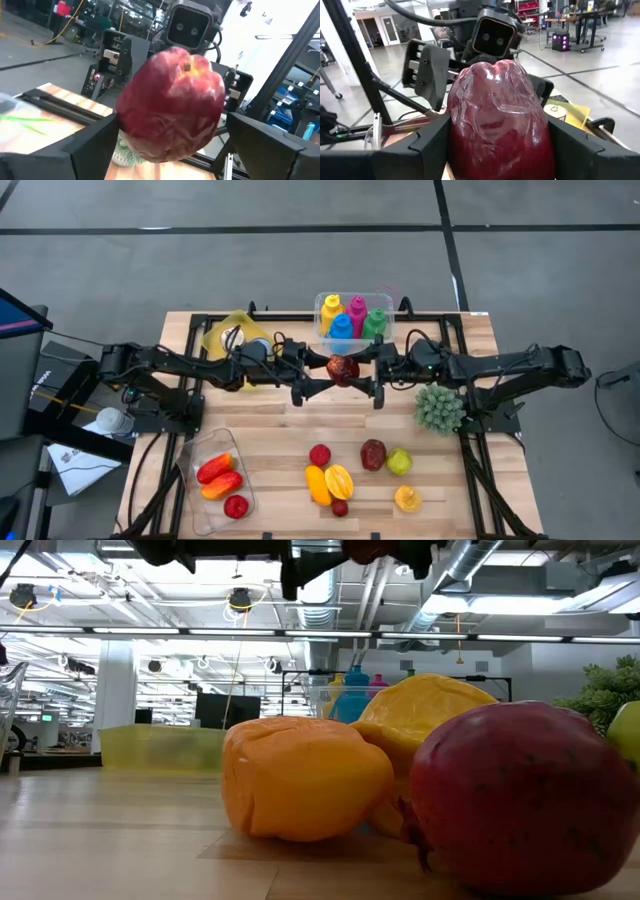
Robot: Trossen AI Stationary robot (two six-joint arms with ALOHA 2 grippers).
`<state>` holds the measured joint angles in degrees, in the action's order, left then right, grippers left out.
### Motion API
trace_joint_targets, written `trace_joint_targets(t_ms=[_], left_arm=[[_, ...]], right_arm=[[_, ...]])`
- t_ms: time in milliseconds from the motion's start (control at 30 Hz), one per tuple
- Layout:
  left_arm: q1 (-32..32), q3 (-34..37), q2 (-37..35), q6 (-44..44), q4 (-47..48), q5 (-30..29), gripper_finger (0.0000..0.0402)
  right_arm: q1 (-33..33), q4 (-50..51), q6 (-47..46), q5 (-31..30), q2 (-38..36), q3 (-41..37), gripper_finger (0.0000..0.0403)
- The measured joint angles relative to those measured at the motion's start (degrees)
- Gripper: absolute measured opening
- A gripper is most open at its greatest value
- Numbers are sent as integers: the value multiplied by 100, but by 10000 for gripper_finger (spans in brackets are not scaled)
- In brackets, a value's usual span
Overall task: Pick & Place Food Item
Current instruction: Put the right red apple into the transparent bin
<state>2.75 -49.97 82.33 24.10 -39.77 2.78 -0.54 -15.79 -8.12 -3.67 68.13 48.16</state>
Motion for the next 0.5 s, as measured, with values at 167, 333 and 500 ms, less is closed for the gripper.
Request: trace_joint_targets(t_ms=[167,333,500], left_arm=[[-8,-80,-427,-156,343,-4,362],[-8,-60,-449,-274,686,56,359],[14,-56,-447,-591,827,53,359]], right_arm=[[-2,166,-22,-3,38,-25,265],[-7,290,-48,-12,30,-46,265],[-2,393,-89,20,10,-41,265]])
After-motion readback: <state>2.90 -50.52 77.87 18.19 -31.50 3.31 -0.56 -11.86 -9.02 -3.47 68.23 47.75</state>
